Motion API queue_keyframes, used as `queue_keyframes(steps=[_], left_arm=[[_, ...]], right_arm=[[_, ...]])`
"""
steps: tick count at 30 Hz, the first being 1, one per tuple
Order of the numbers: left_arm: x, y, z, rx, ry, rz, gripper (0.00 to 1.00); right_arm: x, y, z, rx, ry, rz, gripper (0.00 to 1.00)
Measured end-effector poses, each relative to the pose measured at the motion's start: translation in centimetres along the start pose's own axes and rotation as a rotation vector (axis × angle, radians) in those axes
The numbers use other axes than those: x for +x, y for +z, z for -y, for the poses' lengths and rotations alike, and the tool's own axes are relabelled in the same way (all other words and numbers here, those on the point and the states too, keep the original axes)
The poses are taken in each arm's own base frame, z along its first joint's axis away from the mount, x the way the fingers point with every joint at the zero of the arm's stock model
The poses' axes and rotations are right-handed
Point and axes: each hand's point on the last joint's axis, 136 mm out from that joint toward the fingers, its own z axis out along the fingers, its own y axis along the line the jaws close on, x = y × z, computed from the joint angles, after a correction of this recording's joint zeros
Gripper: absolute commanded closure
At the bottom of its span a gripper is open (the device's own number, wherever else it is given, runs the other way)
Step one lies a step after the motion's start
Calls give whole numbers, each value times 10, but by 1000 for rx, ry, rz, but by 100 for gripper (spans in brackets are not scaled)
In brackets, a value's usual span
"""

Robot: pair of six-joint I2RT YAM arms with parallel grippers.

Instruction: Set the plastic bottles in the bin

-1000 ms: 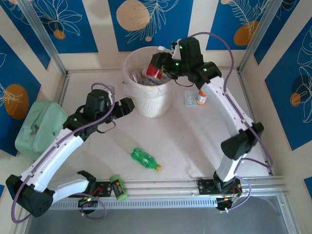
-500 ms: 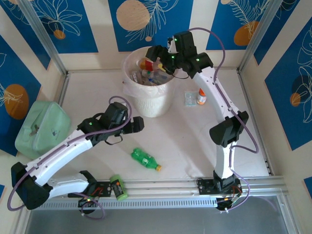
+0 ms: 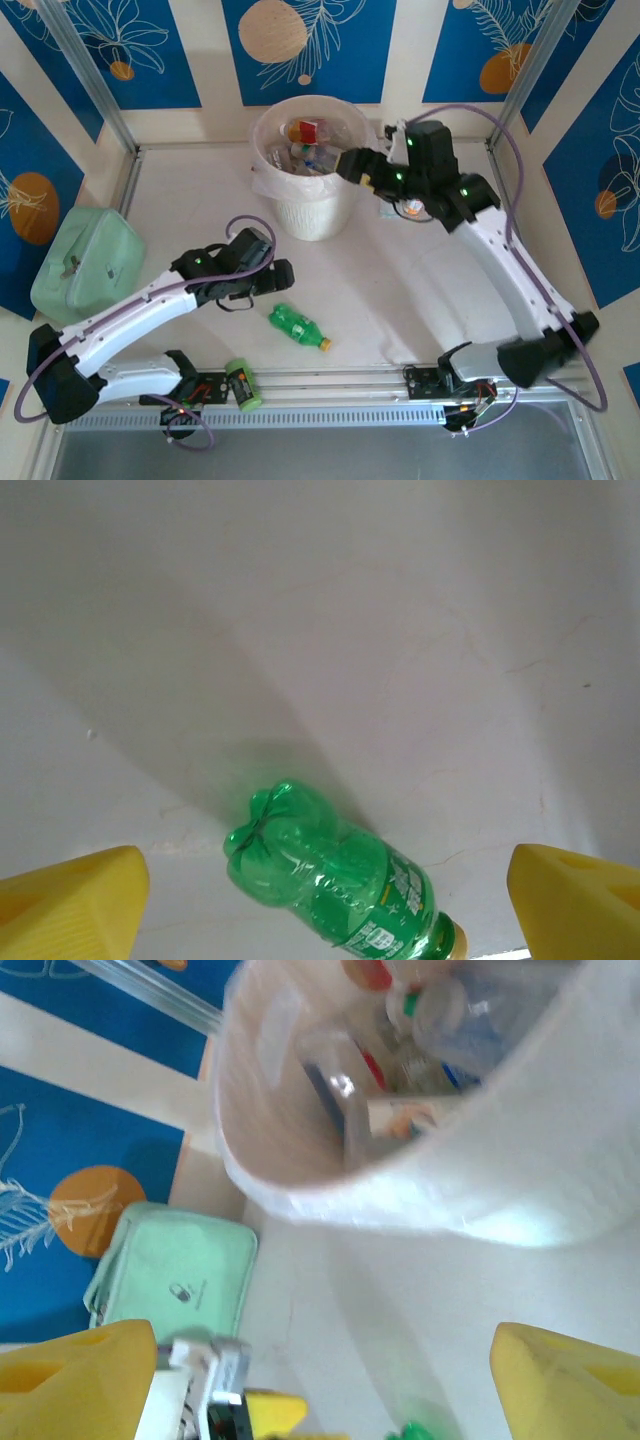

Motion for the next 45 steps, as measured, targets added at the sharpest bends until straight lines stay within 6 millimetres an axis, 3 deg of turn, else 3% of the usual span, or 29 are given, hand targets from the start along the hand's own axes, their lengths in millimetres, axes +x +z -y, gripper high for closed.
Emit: queue_keyframes(steps=[7,13,24,30,34,45], left_arm=[[31,20,-20,-55,-195,-111,11],[46,30,-25,-90,-351,-154,10],[67,58,-14,-158,-452,-209,8],[66,66,-7,-145,-497,-205,7],[70,83,-3,-164,-518,-225,8],[74,104,8,-150,-545,-261,20]], right_arm=[[65,-14,52,83,8,-67,13],[96,-20,79,130,25,-111,13],[115,-23,95,150,35,-133,13],[119,-26,98,153,37,-134,12],[121,-26,101,161,45,-141,12],[121,-26,105,179,54,-140,13]])
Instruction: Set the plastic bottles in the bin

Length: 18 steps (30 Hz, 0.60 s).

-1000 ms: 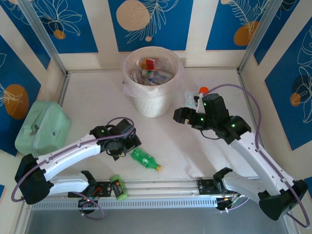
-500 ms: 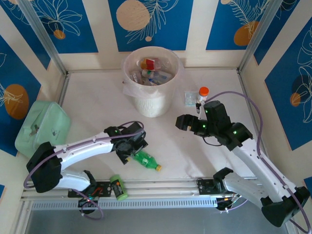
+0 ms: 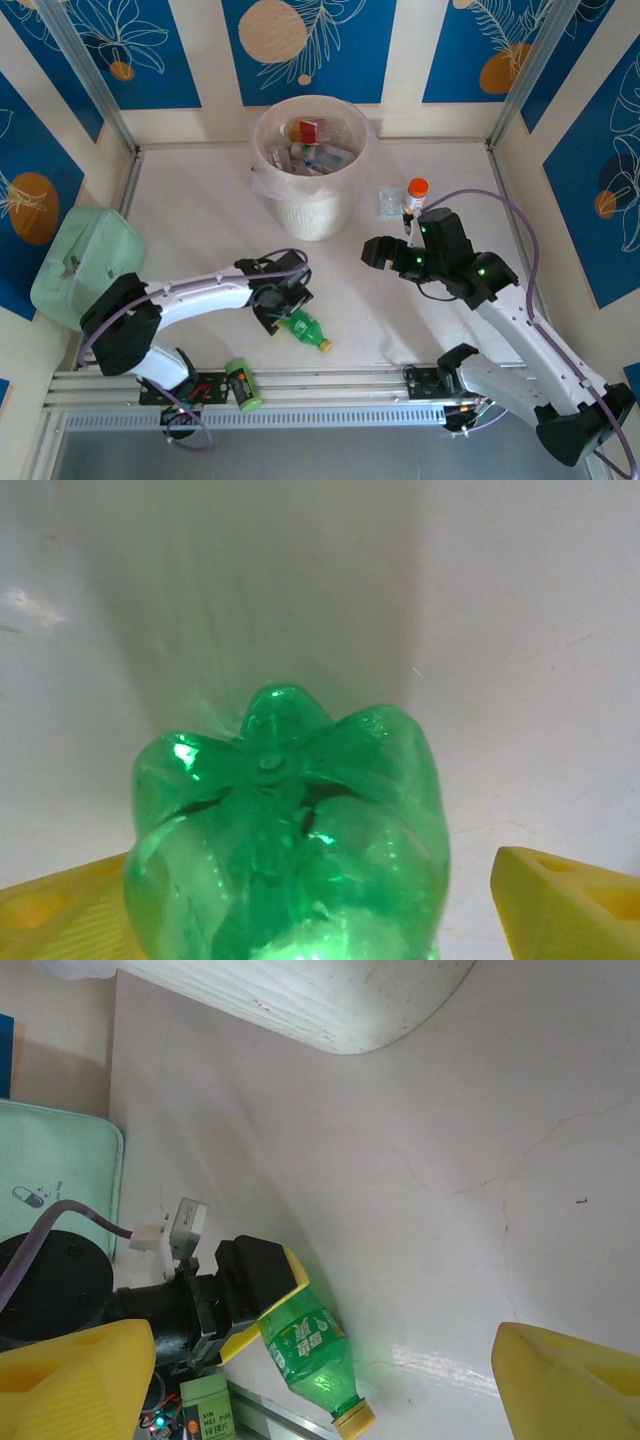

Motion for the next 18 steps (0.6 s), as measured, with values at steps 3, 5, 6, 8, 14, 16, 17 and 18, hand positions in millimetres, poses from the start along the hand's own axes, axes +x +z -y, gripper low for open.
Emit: queue_keyframes(steps=[3,5,6,8,14,16,17,18], left_arm=[[2,8,-1,-17,-4,-12,22],[2,11,-3,-28,-5,-17,25],[3,12,-3,-30,-4,-20,27],[3,12,-3,-30,0,-21,31],[3,5,7,-13,22,-17,38],[2,3,11,-3,30,-13,40],[1,2,11,-3,35,-9,41],[0,1,11,-3,42,-4,42]], right_arm=[[0,1,1,5,3,-4,13],[0,3,2,12,5,-7,14],[0,3,3,16,6,-9,14],[1,4,5,24,8,-12,15],[0,3,9,39,16,-7,16],[0,3,10,45,20,-3,16],[-1,3,11,48,24,-2,16],[-1,2,12,52,26,1,16]])
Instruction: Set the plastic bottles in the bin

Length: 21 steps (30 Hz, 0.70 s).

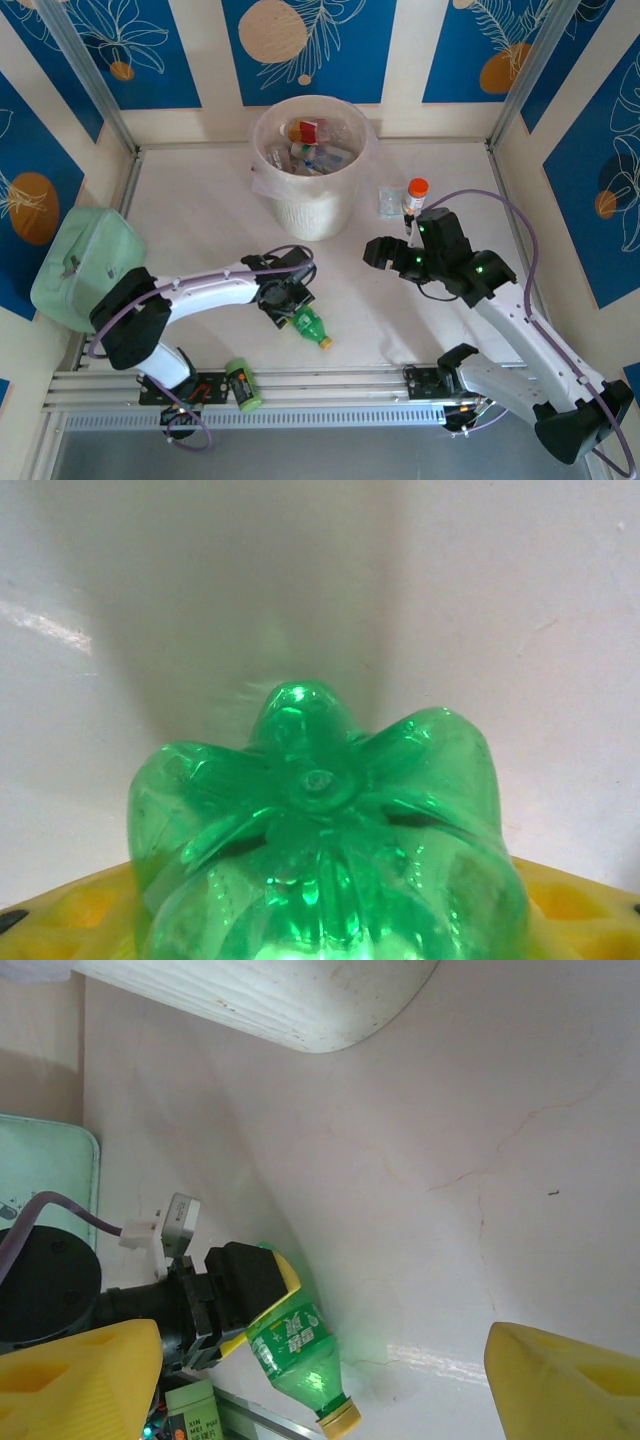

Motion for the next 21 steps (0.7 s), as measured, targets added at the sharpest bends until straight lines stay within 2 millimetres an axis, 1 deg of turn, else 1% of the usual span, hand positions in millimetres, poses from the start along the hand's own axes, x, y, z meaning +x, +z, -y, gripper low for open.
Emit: queue_keyframes(steps=[2,5,8,9,11,14,19,21], left_arm=[[-2,-4,-1,-8,13,14,43],[-6,-18,5,1,58,46,49],[-13,-45,22,35,133,101,51],[-15,-56,30,54,162,122,52],[-20,-84,46,94,226,174,52],[-28,-138,76,174,341,274,51],[-41,-248,132,322,558,488,51],[-45,-287,154,370,645,579,51]], right_arm=[[-1,-1,2,8,5,5,16],[-4,-3,5,20,14,12,16],[-9,-7,8,26,30,34,16],[-11,-9,10,27,37,44,16],[-16,-13,13,28,52,67,16],[-21,-18,16,27,75,91,17],[-21,-17,16,11,104,88,17],[-18,-16,16,6,114,76,18]])
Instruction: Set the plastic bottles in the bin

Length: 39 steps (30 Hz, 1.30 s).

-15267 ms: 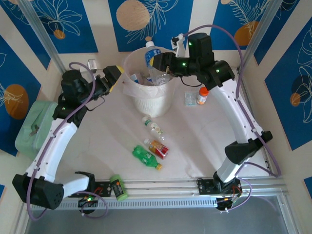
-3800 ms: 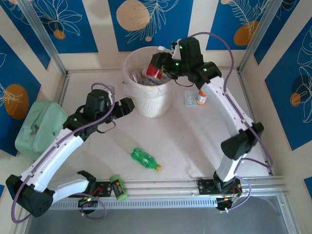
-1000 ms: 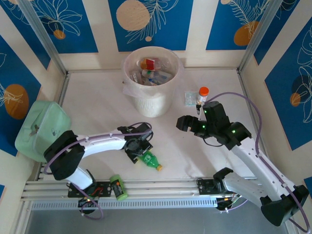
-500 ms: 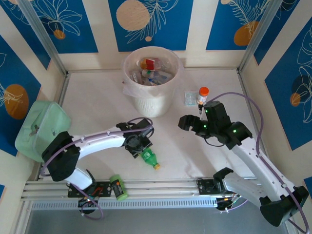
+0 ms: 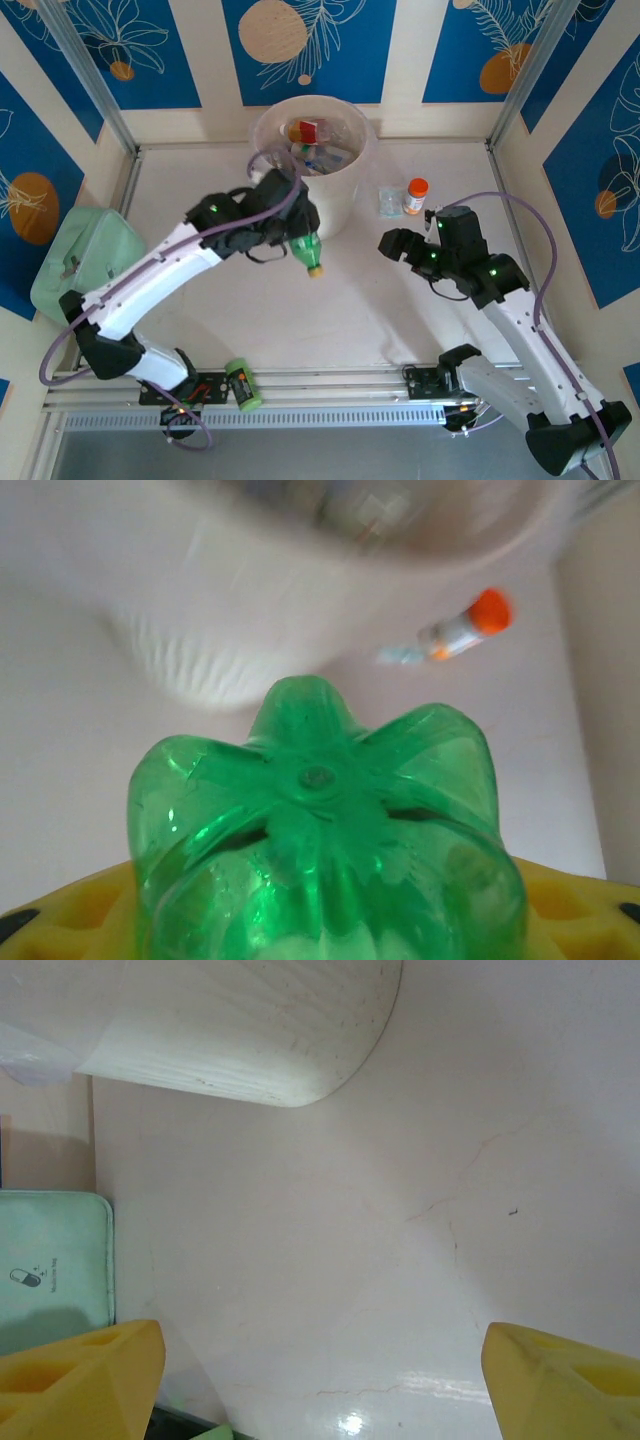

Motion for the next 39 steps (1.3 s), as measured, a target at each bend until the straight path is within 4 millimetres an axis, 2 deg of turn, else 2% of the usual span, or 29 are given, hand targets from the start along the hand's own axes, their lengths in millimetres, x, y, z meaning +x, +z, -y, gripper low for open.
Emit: queue_keyframes(steps=[4,6,10,16,22,28,32,37,39], left_arm=[[-58,-18,39,53,188,150,50],[-75,-17,55,64,281,200,48],[-91,-5,76,68,484,267,44],[-112,7,94,40,749,379,43],[-141,21,89,-2,883,450,45],[-146,48,79,-36,1011,446,43],[-143,66,73,-42,1069,431,31],[-148,94,51,-87,1101,422,1],[-146,104,43,-108,1104,422,0]], right_arm=[[3,0,-2,-12,18,-16,18],[3,0,-2,-15,23,-17,18],[4,-3,-4,-27,32,-13,18],[11,1,-11,-63,58,-37,19],[28,11,-21,-87,53,-94,19],[34,13,-25,-91,44,-110,19],[35,13,-26,-89,44,-111,19],[35,13,-24,-80,46,-105,19],[35,13,-24,-76,47,-104,19]])
